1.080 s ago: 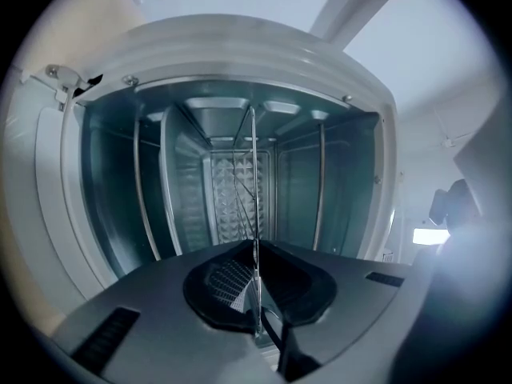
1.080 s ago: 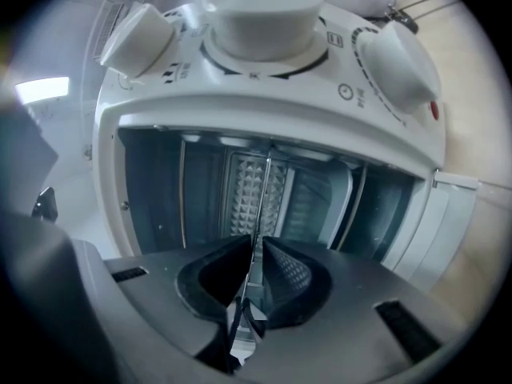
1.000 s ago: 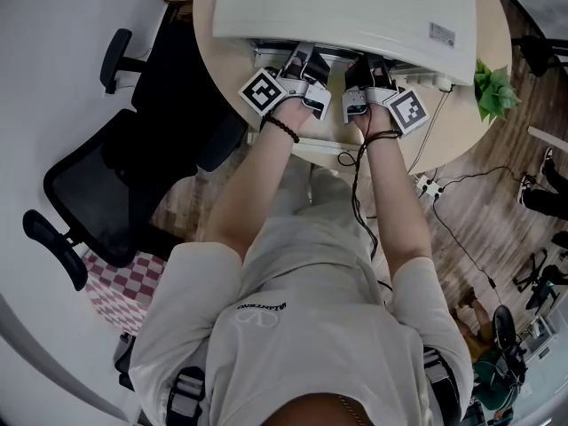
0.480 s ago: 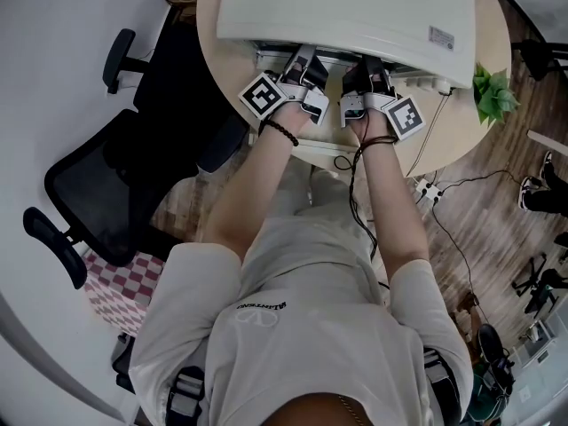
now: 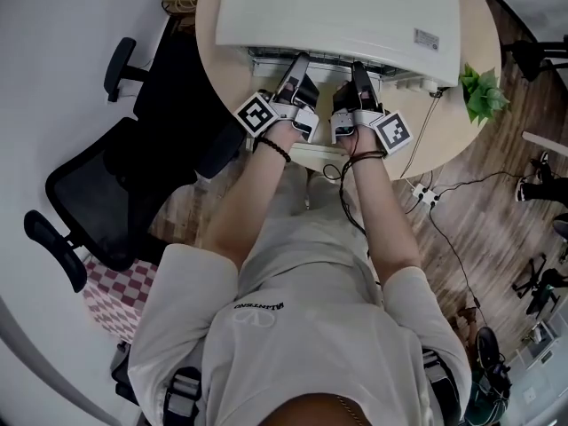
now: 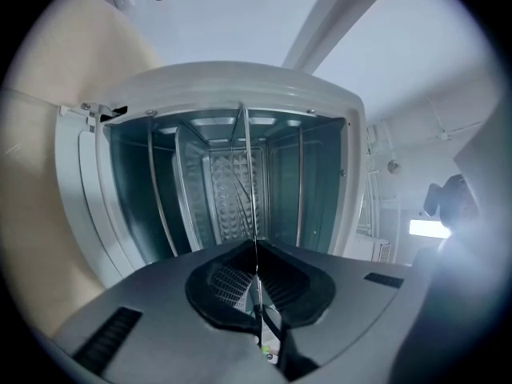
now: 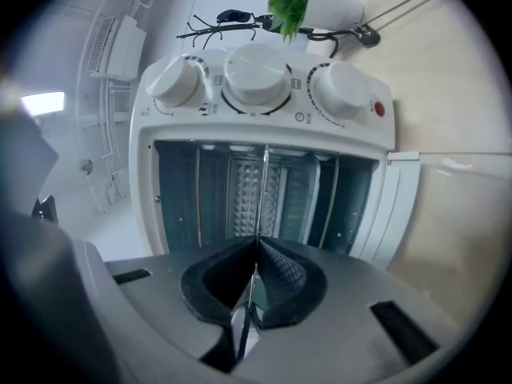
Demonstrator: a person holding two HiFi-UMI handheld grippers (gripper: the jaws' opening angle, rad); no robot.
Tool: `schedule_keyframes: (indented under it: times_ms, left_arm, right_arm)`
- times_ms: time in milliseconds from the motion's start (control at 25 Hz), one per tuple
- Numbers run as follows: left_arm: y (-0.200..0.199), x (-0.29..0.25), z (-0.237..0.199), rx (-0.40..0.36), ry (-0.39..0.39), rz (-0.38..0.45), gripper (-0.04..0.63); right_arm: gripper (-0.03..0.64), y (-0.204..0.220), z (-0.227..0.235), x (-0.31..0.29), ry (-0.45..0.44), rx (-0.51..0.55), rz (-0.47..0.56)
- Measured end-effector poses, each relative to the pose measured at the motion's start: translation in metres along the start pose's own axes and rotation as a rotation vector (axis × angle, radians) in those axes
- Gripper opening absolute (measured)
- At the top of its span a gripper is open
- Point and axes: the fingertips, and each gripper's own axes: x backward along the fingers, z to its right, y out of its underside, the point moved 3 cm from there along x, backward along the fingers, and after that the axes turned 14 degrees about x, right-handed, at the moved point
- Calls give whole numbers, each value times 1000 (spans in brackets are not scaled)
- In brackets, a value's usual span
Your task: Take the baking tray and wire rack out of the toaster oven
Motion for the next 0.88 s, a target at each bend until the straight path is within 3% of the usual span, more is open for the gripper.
schedule_keyframes:
  times_ms: [880]
  left_arm:
    - [36, 61, 9, -5, -20, 11, 5]
  right_arm:
    - [8, 19, -8, 66, 7, -26, -78]
